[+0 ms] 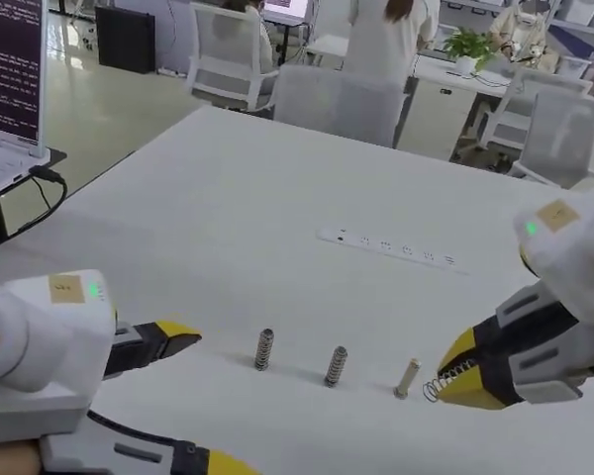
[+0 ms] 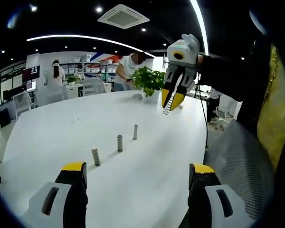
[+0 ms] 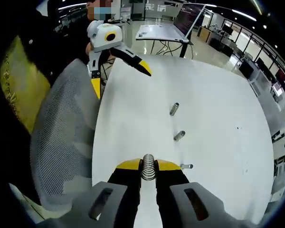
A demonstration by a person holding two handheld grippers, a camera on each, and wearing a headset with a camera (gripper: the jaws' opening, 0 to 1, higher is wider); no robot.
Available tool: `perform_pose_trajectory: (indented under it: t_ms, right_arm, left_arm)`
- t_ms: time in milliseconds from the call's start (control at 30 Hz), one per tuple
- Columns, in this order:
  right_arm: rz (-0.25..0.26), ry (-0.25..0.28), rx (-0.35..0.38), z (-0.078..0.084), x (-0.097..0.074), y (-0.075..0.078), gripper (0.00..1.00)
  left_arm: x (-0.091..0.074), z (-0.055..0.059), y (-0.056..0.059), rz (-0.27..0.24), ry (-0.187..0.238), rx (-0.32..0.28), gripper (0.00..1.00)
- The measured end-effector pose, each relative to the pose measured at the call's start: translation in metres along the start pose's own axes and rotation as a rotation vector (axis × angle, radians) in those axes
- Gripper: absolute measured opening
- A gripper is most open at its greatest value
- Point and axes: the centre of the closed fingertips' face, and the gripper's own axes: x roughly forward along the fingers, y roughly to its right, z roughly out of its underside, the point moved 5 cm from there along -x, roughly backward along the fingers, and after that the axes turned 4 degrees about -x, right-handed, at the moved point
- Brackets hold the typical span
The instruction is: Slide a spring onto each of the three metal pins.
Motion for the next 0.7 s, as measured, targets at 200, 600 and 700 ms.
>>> perform_pose_trajectory:
  t_ms: [200,600,700]
  right_arm:
    - [0.012,-0.068,-0.012,0.005,-0.001,0.021,0.08]
    - [-0.017,-0.167,0.003,0.016,0.015,0.061,0.08]
    - [-0.02,-0.176,0.01,0.017,0.019,0.07,0.08]
  left_arm:
    - [0.001,0.001,-0.001,0.002,-0.004,0.003,0.85]
    - [0.002,0.0,0.001,0.0,-0.004,0.006,0.85]
    - [0.002,0.001,0.001,-0.001,-0.006,0.006,0.84]
